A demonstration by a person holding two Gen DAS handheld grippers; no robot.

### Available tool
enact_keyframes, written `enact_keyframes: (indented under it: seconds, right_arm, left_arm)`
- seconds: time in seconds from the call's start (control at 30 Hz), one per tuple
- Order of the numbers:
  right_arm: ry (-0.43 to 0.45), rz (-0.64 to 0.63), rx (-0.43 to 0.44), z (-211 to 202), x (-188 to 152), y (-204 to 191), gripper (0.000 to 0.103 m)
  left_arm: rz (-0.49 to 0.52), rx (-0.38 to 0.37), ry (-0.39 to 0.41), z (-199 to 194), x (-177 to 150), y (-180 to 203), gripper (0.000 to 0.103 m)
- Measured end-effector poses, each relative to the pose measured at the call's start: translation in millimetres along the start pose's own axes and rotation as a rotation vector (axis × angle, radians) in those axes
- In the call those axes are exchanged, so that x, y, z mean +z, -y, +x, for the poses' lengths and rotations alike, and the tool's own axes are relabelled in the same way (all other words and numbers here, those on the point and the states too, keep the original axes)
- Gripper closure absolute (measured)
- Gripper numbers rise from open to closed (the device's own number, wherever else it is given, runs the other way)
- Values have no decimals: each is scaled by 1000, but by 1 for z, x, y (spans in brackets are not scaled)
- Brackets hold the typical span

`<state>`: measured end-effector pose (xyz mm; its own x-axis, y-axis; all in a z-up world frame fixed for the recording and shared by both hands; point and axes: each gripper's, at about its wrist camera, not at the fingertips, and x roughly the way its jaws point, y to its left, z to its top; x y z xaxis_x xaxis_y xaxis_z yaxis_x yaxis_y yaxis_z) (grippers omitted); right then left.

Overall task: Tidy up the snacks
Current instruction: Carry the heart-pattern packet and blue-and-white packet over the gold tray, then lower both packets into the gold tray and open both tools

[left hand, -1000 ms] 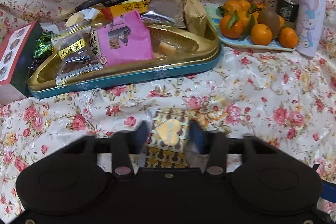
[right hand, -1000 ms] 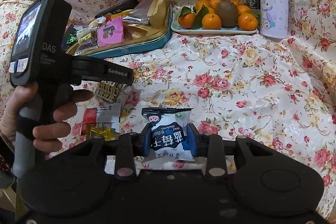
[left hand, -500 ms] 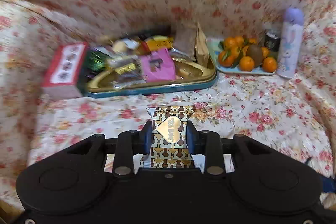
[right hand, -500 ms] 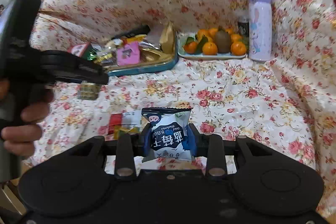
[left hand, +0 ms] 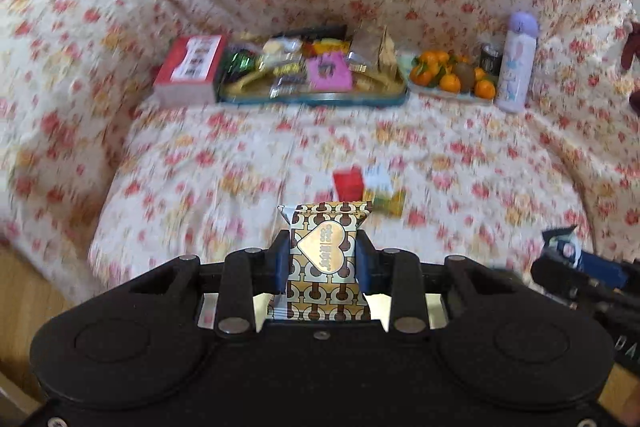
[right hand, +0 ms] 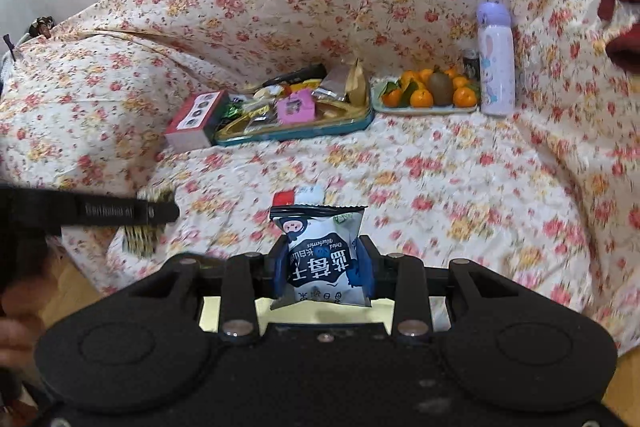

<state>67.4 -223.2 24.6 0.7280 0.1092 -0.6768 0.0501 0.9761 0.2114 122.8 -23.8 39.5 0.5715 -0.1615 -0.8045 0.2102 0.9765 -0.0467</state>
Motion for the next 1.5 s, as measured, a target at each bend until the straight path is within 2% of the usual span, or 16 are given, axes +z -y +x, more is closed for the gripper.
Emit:
enact_keyframes:
  seconds: [0.23,0.4,0.57,0.8,1.13,1.23,1.5]
  right_arm:
    - [-43,-9,-23,-11,-33,-8,68]
    - [-87,-37,-44,-12,-52,-14,68]
    - [-135,-53,-10,-9,-63,-23,68]
    - [-119,-133,-36,-7,-67,-36,68]
    - [-131,-95,-56,-6,-64,-25,67]
    - [-135,-87,-52,-5,-63,-24,67]
    - [-134,-98,-16,-4,-61,-28,66]
  left_arm:
    - [-34,40,-53,-7,-47,-4,61]
    - [-33,66,-80,-7,-66,-2,61]
    - [-13,97,-78,-4,-70,5,61]
    - [10,52,-117,-3,-79,14,59]
    - [14,13,-120,-6,-84,22,58]
    - [1,6,-129,-5,-83,21,54]
    - [-10,16,-142,-3,-83,21,54]
